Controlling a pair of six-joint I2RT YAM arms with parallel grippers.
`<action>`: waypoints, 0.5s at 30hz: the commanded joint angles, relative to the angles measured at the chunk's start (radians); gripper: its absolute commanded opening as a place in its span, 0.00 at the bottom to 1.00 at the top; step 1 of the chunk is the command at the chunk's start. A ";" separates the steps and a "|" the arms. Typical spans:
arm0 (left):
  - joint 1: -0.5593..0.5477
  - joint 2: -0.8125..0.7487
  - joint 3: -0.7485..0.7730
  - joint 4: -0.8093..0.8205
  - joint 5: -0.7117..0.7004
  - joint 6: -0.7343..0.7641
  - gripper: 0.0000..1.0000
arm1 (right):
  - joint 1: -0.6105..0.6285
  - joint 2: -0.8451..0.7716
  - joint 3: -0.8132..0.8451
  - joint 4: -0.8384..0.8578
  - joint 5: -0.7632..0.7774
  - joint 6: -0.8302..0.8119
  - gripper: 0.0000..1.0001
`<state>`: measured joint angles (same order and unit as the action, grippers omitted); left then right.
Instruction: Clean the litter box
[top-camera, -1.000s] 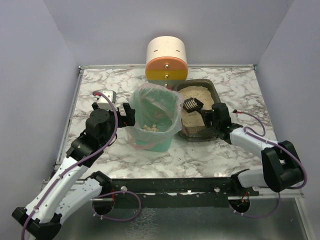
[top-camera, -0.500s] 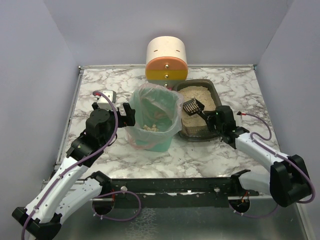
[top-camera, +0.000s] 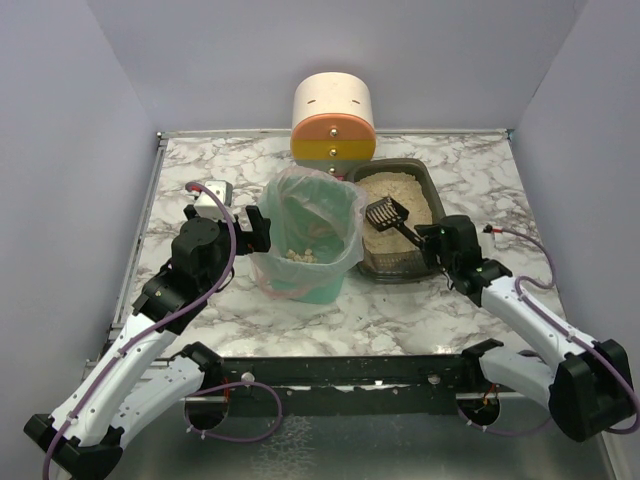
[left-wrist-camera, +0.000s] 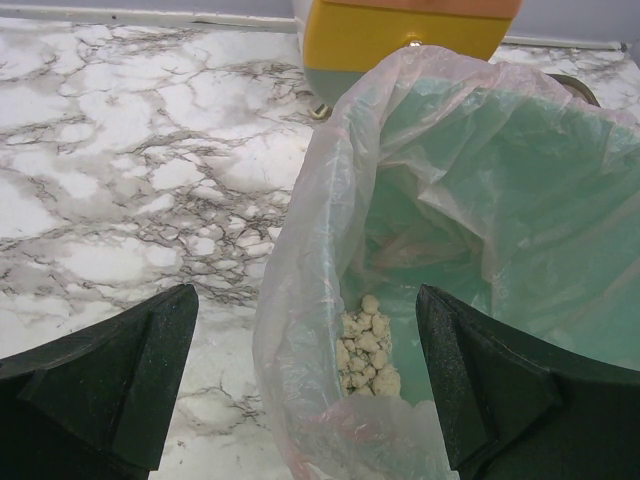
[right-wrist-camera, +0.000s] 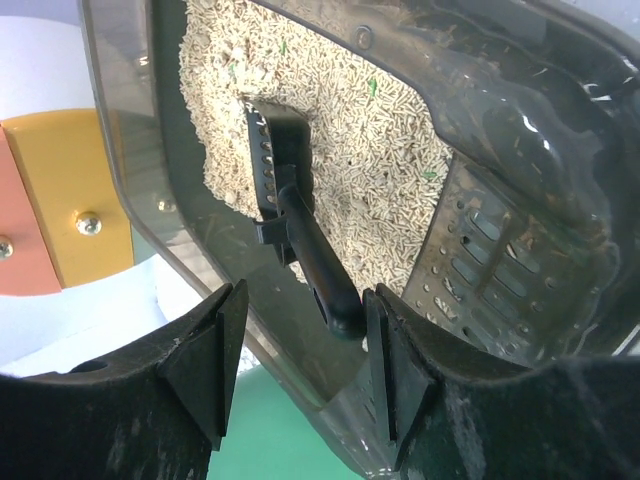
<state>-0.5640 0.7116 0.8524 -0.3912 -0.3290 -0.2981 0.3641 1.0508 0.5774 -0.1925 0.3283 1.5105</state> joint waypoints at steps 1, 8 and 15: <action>0.006 -0.007 0.008 0.007 0.016 -0.004 0.99 | -0.008 -0.052 -0.013 -0.090 0.059 -0.030 0.56; 0.006 -0.001 0.007 0.006 0.016 -0.006 0.99 | -0.008 -0.139 -0.022 -0.169 0.092 -0.059 0.56; 0.006 0.002 0.008 0.006 0.020 -0.007 0.99 | -0.007 -0.257 -0.012 -0.285 0.158 -0.116 0.56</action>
<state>-0.5640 0.7128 0.8524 -0.3912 -0.3290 -0.2981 0.3641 0.8574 0.5697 -0.3710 0.3973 1.4448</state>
